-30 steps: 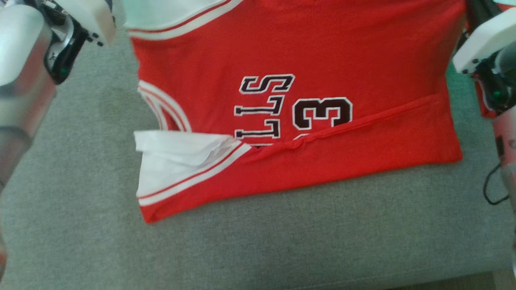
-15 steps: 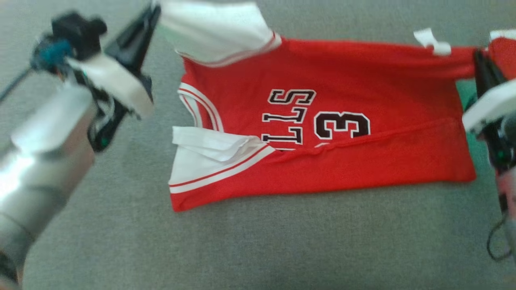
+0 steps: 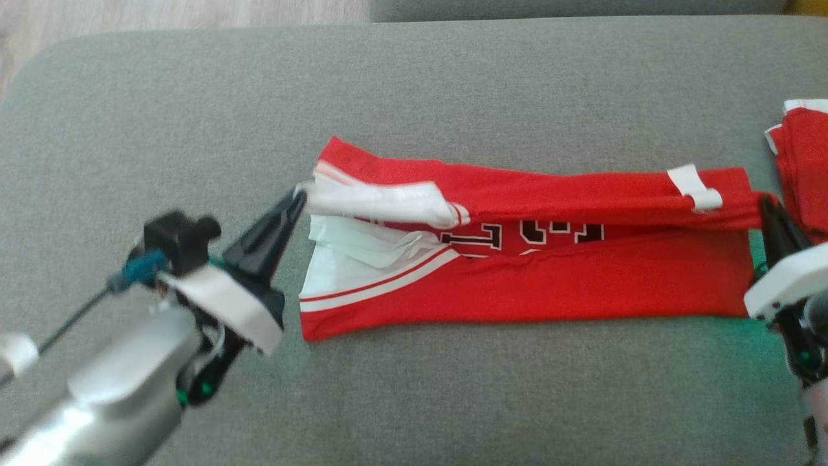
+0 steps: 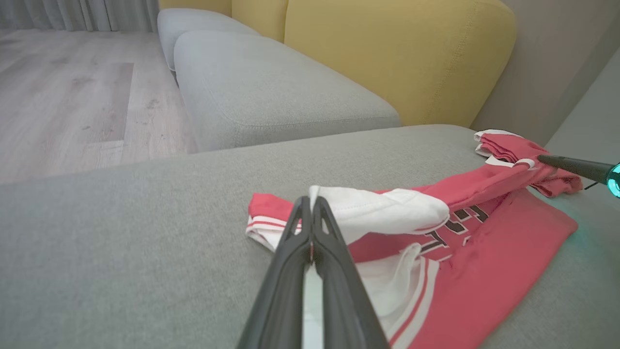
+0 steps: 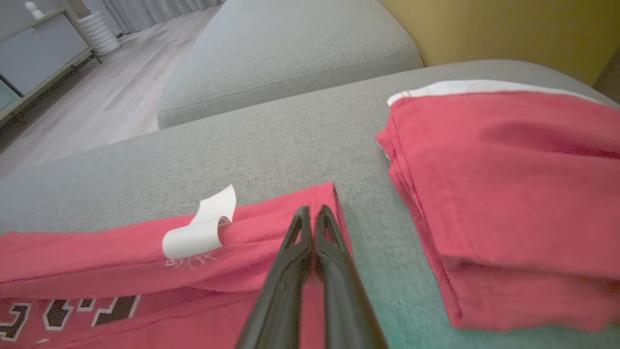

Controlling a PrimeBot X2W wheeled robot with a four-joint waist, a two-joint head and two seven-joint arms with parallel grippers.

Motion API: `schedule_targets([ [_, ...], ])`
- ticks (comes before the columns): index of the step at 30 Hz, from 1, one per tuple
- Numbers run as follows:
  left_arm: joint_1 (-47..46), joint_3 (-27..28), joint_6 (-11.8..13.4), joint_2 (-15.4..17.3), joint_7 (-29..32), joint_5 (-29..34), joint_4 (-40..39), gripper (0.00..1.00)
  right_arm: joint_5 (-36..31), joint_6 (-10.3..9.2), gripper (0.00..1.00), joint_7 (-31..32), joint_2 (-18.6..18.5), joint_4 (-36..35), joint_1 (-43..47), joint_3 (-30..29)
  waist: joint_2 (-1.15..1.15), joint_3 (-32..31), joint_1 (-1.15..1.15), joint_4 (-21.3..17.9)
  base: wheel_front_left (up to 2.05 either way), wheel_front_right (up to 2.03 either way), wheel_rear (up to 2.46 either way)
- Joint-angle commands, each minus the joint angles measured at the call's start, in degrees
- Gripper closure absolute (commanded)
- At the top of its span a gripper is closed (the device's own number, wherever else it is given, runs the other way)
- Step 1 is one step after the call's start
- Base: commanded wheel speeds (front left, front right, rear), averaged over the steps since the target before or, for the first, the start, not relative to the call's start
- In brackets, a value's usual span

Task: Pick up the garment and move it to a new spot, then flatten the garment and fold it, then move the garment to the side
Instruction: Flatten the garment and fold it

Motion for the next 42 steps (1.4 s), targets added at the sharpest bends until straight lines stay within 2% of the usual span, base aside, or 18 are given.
schedule_targets([
  [1,0.12,4.12,0.95,2.69,-0.69,0.58,-2.37,1.00,-0.62,-0.05,1.00,0.38,-0.52,-2.63,0.82,-0.27,0.00,0.05,0.02,-0.05,0.00,0.00,0.00],
  [8,9.12,8.65,2.45,2.15,-0.70,2.41,-7.18,1.00,-2.29,-0.05,0.99,1.94,1.56,-5.22,3.83,-2.40,0.00,1.18,0.02,-0.15,0.00,0.00,0.00],
  [9,9.94,9.00,2.53,1.71,-0.70,2.67,-7.12,1.00,-2.50,-0.05,0.66,1.93,1.92,-5.30,3.98,-2.61,0.00,1.32,0.02,-0.18,0.00,0.00,0.00],
  [10,10.76,9.41,2.51,1.09,-0.70,2.65,-6.96,0.94,-2.97,-0.05,0.10,1.83,2.20,-5.23,4.08,-2.98,0.00,1.43,0.02,-0.22,0.00,0.00,0.00],
  [11,10.76,9.41,2.51,1.09,-0.70,2.65,-6.96,0.94,-2.97,-0.05,0.10,1.83,2.20,-5.23,4.08,-2.98,0.00,1.43,0.02,-0.22,0.00,0.00,0.00],
  [12,11.38,9.84,2.57,0.49,-0.70,2.87,-6.77,0.77,-3.66,-0.05,0.00,1.52,2.46,-5.13,4.11,-3.49,0.00,1.50,0.02,-0.25,0.00,0.00,0.00],
  [13,11.88,10.21,2.66,-0.10,-0.70,3.36,-6.55,0.47,-4.29,-0.05,0.00,1.10,2.83,-5.03,4.09,-4.04,0.00,1.46,0.02,-0.29,0.00,0.00,0.00],
  [14,12.28,10.88,3.04,-0.70,-0.70,4.18,-6.40,0.00,-4.76,-0.05,0.00,0.63,3.34,-4.88,4.16,-4.67,0.00,1.26,0.02,-0.32,0.00,0.00,0.00],
  [17,14.33,14.37,5.76,-2.70,-0.70,8.48,-6.66,0.00,-5.51,-0.05,0.00,-0.95,5.46,-4.72,5.19,-6.75,0.00,0.09,0.02,-0.49,0.00,0.00,0.00],
  [22,21.11,23.44,12.87,-7.71,-0.71,18.14,-9.83,0.00,-6.75,-0.05,0.00,-3.84,10.06,-5.93,9.10,-10.85,0.00,-2.06,0.02,-0.05,0.00,0.00,0.00],
  [27,29.16,29.92,17.19,-13.29,-0.71,27.73,-13.83,0.00,-6.74,-0.05,0.00,-4.59,13.60,-7.43,12.22,-13.99,0.00,-3.86,0.02,1.31,0.00,0.00,0.00],
  [32,34.92,32.18,18.85,-18.31,-0.71,36.33,-16.71,0.00,-7.71,-0.05,0.00,-5.31,14.90,-6.48,11.20,-19.34,0.00,-4.68,0.02,4.25,0.00,0.00,0.00],
  [35,38.03,32.44,18.76,-21.30,-0.71,41.42,-17.75,0.00,-8.29,-0.05,0.00,-4.41,15.31,-2.40,8.05,-24.03,0.00,-4.78,0.02,6.51,0.00,0.00,0.00],
  [42,41.68,34.01,18.11,-25.32,-0.71,45.80,-18.27,0.00,-12.50,-0.05,0.00,-3.34,15.48,4.99,5.43,-27.06,0.00,-4.46,0.02,8.87,0.00,0.00,0.00],
])
